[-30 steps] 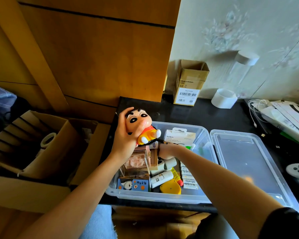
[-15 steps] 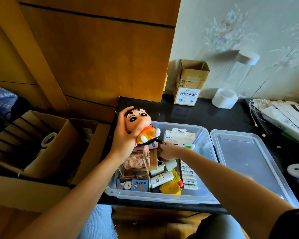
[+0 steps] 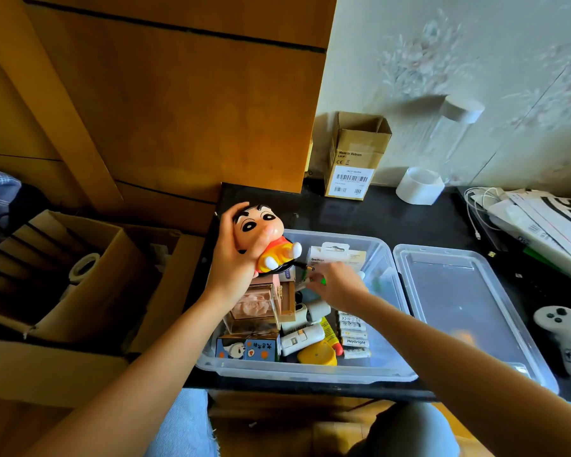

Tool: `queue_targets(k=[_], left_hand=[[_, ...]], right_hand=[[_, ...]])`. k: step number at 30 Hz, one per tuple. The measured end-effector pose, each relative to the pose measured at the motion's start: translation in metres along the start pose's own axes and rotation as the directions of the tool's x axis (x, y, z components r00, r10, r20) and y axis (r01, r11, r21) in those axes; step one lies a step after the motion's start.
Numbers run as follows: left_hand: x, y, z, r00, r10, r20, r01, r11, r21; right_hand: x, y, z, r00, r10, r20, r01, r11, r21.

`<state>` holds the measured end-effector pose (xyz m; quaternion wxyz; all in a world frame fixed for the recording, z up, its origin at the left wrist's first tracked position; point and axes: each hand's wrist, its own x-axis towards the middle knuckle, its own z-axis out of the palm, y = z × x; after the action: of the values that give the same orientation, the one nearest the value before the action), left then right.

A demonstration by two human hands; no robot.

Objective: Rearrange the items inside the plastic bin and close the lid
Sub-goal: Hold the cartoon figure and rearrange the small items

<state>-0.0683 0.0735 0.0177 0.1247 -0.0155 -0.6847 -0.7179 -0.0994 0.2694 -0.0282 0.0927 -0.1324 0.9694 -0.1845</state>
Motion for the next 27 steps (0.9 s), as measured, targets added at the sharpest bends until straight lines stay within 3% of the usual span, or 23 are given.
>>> queue_targets(k=[3,6,10,15,23,27], left_hand=[[0.000,0.000,-0.002,1.000,0.003,0.002,-0.003,1.000,-0.001],[0.000,0.000,-0.002,1.000,-0.005,0.008,0.005,1.000,-0.014],[-0.001,-0.001,-0.002,1.000,0.001,0.011,0.000,1.000,-0.022],[0.000,-0.003,-0.001,1.000,0.009,0.007,-0.009,1.000,-0.027],[0.000,-0.006,-0.001,1.000,0.025,-0.003,-0.025,0.999,-0.028],[0.000,-0.006,0.000,1.000,0.027,-0.006,-0.027,0.999,-0.023]], right_hand=[[-0.014,-0.002,-0.024,0.999,0.018,0.045,-0.010,0.987,-0.161],[-0.033,0.002,-0.046,0.976,0.092,0.198,-0.030,0.955,-0.295],[-0.059,0.007,-0.048,0.891,0.125,0.437,0.009,0.956,-0.293],[-0.073,0.006,-0.027,0.869,0.157,0.469,0.056,0.911,-0.409],[-0.070,0.005,-0.010,0.860,0.179,0.479,0.270,0.637,-0.722],[-0.066,0.008,-0.006,0.857,0.133,0.498,0.303,0.652,-0.695]])
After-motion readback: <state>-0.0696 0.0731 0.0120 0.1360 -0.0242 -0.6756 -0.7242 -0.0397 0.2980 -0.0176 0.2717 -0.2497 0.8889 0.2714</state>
